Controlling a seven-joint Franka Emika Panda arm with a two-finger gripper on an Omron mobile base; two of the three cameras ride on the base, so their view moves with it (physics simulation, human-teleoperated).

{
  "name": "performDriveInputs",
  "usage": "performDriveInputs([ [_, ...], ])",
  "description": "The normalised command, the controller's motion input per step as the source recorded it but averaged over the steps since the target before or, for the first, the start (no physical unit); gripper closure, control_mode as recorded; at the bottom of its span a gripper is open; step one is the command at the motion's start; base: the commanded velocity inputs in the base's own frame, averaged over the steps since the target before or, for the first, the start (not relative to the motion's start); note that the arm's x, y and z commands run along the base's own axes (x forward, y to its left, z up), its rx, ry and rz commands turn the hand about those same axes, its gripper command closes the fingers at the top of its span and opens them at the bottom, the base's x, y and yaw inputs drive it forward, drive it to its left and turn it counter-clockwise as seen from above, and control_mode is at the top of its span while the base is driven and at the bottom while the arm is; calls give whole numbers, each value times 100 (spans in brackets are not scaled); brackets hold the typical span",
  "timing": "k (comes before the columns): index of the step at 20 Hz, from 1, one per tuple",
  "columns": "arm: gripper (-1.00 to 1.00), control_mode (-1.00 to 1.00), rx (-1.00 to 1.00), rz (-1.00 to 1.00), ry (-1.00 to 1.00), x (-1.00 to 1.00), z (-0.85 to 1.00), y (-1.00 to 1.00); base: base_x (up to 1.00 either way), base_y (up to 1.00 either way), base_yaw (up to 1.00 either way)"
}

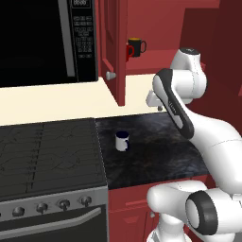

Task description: Pick the mug on the counter and place it in the cabinet with the handle facing the right, like the mugs already inside.

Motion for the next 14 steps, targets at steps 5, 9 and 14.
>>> performDriveInputs([
  [5, -100, -100, 0, 0, 0, 0, 0, 0, 0, 0, 0],
  [9, -100, -100, 0, 0, 0, 0, 0, 0, 0, 0, 0],
  [14, -100, -100, 0, 0, 0, 0, 0, 0, 0, 0, 0],
])
